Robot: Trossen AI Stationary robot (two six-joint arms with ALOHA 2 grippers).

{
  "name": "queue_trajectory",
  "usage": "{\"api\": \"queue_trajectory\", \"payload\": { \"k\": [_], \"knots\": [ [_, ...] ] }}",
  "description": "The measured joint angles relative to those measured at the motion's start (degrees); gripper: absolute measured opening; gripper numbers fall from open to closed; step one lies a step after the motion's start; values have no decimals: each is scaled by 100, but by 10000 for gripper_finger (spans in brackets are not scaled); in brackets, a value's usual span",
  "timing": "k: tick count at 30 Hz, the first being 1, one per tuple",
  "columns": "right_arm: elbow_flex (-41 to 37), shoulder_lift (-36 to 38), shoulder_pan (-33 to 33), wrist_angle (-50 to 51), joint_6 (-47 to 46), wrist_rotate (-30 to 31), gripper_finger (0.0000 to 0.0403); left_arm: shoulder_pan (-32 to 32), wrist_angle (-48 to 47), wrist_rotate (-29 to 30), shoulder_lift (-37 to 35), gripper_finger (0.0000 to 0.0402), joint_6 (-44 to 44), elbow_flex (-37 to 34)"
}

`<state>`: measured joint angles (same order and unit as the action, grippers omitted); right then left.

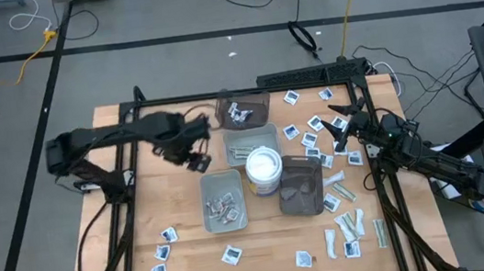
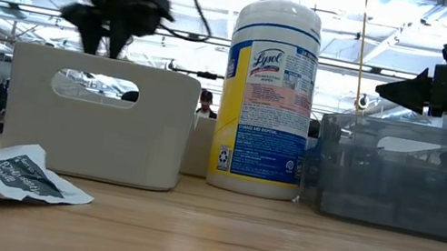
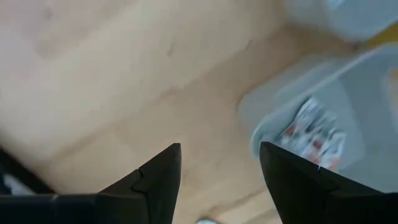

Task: Pick & Place First Aid Supplies
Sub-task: Put the alcohol pad into the top transparent black bin

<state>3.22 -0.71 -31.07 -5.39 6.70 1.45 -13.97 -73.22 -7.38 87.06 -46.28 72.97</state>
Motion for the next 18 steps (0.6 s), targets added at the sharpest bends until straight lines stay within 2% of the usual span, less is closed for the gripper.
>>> {"api": "queue_trajectory", "payload": {
  "k": [8, 18],
  "knots": [
    [0, 0, 0, 0, 0, -1, 263, 1104, -5, -54, -997, 203, -1503, -1170],
    [-1, 0, 0, 0, 0, -1, 263, 2843, 6, -56, -1405, 186, -3453, -1740]
  ]
}}
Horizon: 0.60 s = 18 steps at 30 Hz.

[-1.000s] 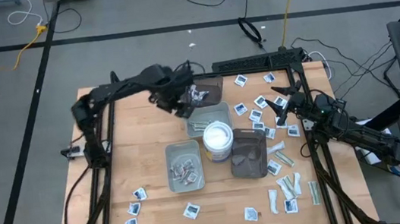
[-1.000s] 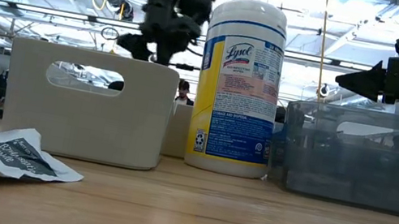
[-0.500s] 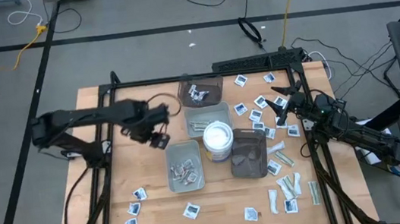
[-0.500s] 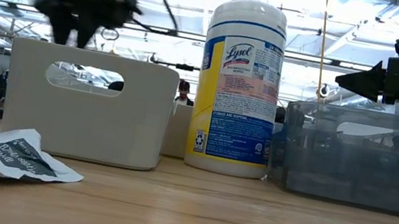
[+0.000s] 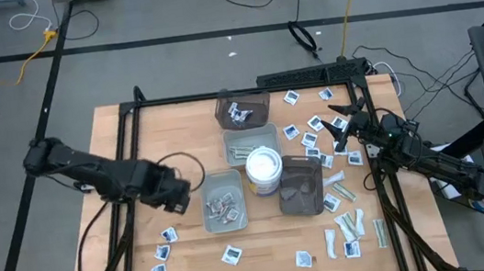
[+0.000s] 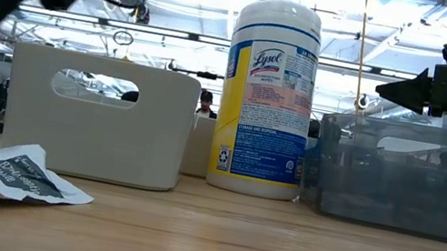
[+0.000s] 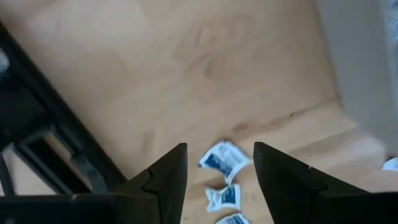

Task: Pick & Place First Aid Supplies
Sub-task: Put the alcohol pad into the top transparent black bin

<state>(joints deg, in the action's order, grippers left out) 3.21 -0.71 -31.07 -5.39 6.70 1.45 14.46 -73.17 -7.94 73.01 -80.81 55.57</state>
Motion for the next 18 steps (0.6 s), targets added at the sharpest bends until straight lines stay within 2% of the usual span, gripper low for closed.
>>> {"api": "queue_trajectory", "payload": {
  "k": [9, 14, 18],
  "knots": [
    [0, 0, 0, 0, 0, 1, 263, 1308, 687, -11, 0, 204, -1813, -223],
    [1, 0, 0, 0, 0, 1, 263, 1776, 995, 49, 48, 213, -2571, -267],
    [1, 0, 0, 1, 0, 1, 263, 1989, 1016, 57, 269, 210, -2847, -275]
  ]
}}
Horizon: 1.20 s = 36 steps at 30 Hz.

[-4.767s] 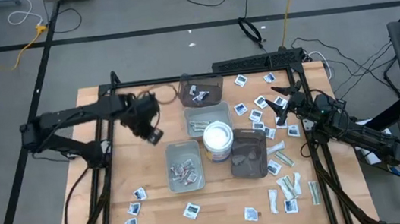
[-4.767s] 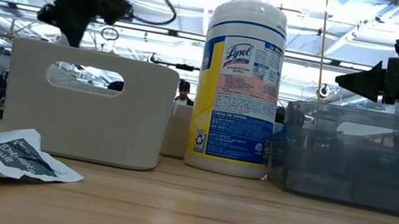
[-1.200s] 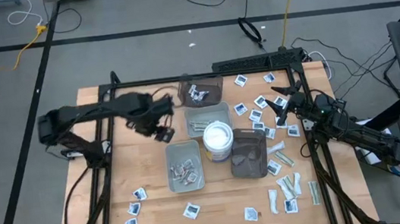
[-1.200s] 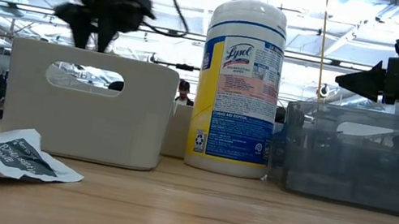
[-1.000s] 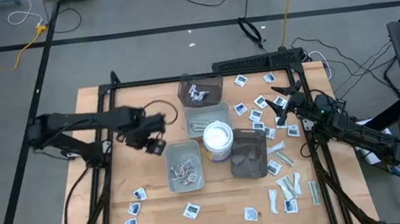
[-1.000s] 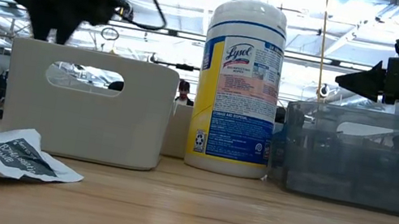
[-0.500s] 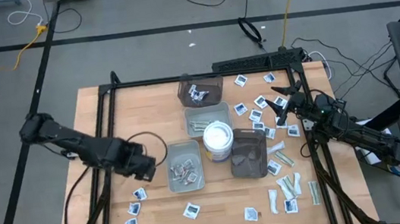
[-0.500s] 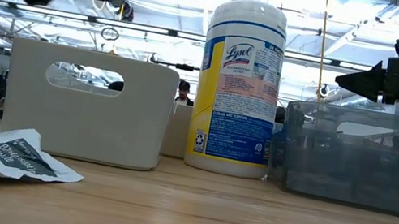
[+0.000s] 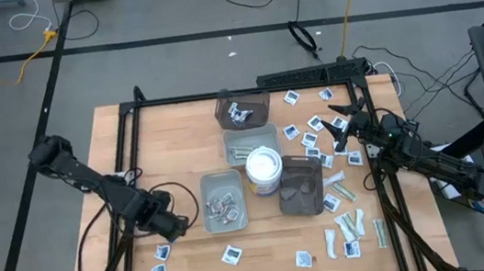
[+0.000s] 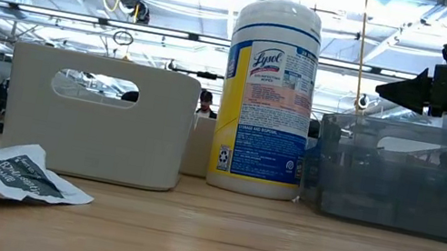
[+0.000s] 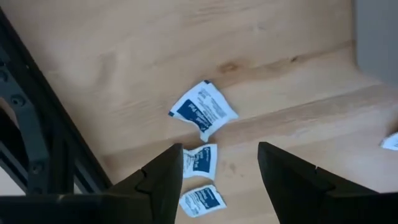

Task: Pick & Place First Aid Supplies
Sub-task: Put the alcohol pad into the top transparent black bin

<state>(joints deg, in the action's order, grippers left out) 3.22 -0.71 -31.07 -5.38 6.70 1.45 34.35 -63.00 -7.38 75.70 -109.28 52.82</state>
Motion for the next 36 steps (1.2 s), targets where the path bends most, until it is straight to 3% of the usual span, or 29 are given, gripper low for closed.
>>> {"api": "queue_trajectory", "payload": {
  "k": [15, 23, 36],
  "knots": [
    [0, 0, 0, 0, 0, 0, 263, 50, 567, 35, 938, 175, 42, -87],
    [0, 0, 0, 1, 0, -1, 263, -48, 1681, -99, 1023, 164, 110, -732],
    [-1, -1, 0, 1, 0, -1, 263, -67, 2457, -121, 998, 153, 98, -1351]
  ]
}}
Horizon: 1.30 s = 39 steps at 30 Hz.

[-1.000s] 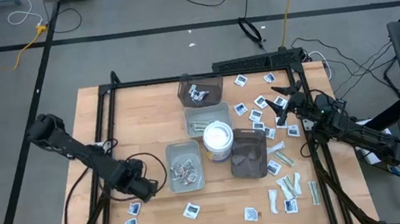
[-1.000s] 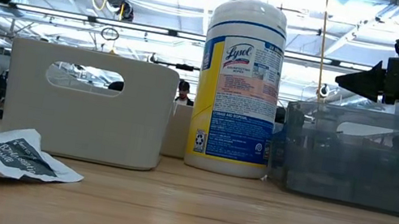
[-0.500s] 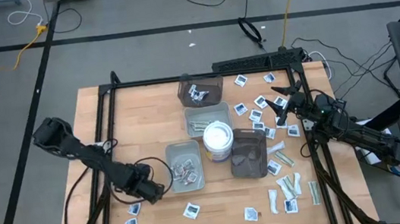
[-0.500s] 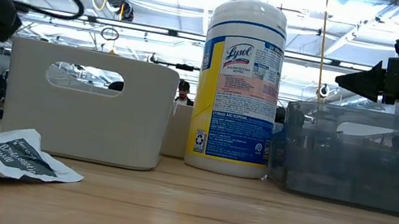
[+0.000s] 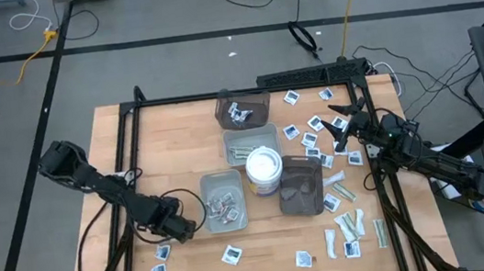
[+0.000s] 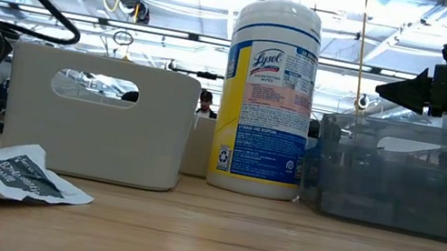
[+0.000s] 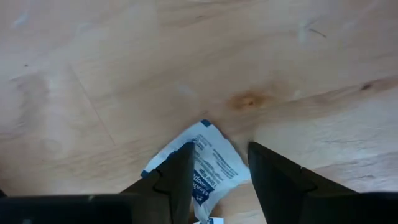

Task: Pick & Place First Aid Supplies
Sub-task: Put the alcohol pad into the top transparent black bin

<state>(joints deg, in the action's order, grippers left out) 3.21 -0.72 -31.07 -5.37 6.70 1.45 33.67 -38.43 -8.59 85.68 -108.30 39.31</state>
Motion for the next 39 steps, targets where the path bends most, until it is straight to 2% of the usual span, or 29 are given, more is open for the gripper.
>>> {"api": "queue_trajectory", "payload": {
  "k": [4, 9, 11, 21, 30, 39],
  "knots": [
    [1, 1, 0, -1, 0, 0, 263, 4, 25, -94, 2, 108, 53, 2],
    [1, 0, 0, 0, 0, 1, 263, -2, 57, -235, -4, 22, 315, 2],
    [1, -1, 0, 0, 0, -2, 263, -33, -23, -246, -22, 8, 380, 46],
    [1, -1, 0, -5, 0, 1, 263, -266, -709, -171, -895, 6, 841, 234],
    [1, -1, 0, -2, 0, 1, 263, -378, -1671, -172, -1646, 3, 1468, 709],
    [1, -1, 0, -2, 0, 1, 263, -586, -2333, -239, -1894, 2, 2894, 1123]
  ]
}}
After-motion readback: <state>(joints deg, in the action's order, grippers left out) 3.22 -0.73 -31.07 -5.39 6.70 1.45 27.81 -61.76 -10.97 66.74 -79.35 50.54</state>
